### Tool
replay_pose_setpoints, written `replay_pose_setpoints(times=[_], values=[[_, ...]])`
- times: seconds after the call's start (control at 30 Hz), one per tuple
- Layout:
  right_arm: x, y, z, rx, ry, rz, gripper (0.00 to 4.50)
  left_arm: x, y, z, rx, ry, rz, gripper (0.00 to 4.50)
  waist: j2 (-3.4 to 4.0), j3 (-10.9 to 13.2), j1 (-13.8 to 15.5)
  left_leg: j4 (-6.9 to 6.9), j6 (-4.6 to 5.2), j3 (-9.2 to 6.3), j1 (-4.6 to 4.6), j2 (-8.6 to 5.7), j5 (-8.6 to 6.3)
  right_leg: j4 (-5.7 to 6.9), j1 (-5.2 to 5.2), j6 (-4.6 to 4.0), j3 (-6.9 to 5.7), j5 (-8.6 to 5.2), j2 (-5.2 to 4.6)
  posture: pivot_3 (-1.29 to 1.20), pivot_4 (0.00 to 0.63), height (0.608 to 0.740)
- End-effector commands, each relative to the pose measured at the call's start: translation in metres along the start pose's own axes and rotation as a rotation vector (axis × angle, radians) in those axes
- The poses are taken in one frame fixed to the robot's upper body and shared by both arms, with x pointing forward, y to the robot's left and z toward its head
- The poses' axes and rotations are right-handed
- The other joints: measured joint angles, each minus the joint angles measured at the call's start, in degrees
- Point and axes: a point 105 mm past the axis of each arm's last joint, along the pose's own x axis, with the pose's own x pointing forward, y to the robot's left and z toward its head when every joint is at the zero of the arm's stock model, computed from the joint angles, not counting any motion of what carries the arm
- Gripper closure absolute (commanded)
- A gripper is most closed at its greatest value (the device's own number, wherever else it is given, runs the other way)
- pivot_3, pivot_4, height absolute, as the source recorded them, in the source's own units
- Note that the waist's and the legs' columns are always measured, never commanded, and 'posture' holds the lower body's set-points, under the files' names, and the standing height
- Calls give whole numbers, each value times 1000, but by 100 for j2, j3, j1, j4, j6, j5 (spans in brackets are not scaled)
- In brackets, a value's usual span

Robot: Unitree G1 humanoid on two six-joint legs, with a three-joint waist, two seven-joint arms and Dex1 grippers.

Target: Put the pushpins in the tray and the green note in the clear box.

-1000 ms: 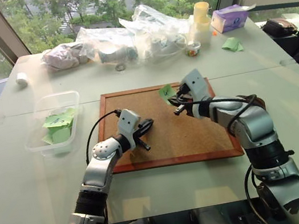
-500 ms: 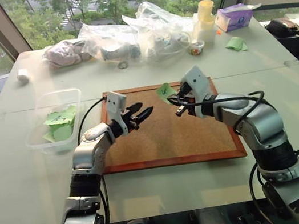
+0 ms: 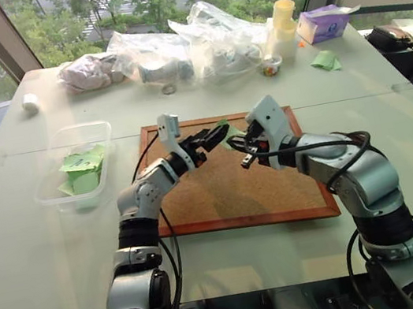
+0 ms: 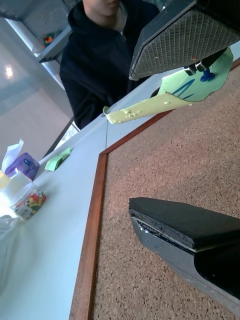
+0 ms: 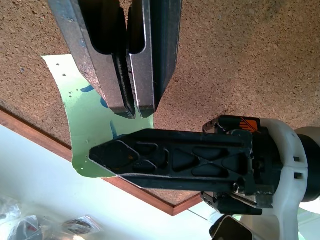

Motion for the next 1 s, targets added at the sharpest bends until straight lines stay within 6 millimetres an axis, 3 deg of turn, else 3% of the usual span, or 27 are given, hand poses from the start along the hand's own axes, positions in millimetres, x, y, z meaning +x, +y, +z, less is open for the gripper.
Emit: replay_pose_setpoints(times=[0.03,0.23,0.27,0.4,0.67,0.9,1.0], values=[[-6,3,12,-39,-41,-3,4500,7,-11,7,-11,-20,-50,1136,0,0,-3,0,0,0,0,0,0,0,0,0,0,0,0,0,150,740],[-8,0,12,-42,-38,-23,4500,8,-13,8,-31,-26,-65,4135,-1,0,-5,0,0,0,0,0,0,0,0,0,0,0,0,0,150,740],[-8,0,11,-43,-37,-27,4500,8,-13,8,-32,-26,-65,4404,0,0,-4,0,-1,0,0,0,0,0,0,0,0,0,0,0,150,740],[-13,-6,14,-45,-42,-57,4500,7,-5,9,5,-24,-8,4404,0,0,-1,0,-1,0,0,0,0,0,0,0,0,0,0,0,150,740],[-60,-47,21,34,-72,-250,4500,5,4,10,62,-25,46,4404,-3,1,17,0,0,-3,0,-2,0,-1,2,0,0,0,-1,0,150,740],[-100,-89,-12,110,4,-459,4500,2,5,17,82,-54,61,4404,-4,2,13,-1,1,-3,0,-2,0,-3,2,-1,0,0,-1,0,150,740],[-127,-119,-51,159,96,-609,4500,1,4,18,96,-57,59,4404,-7,4,21,0,1,-2,0,-3,0,-3,3,0,0,0,-1,0,150,740]])
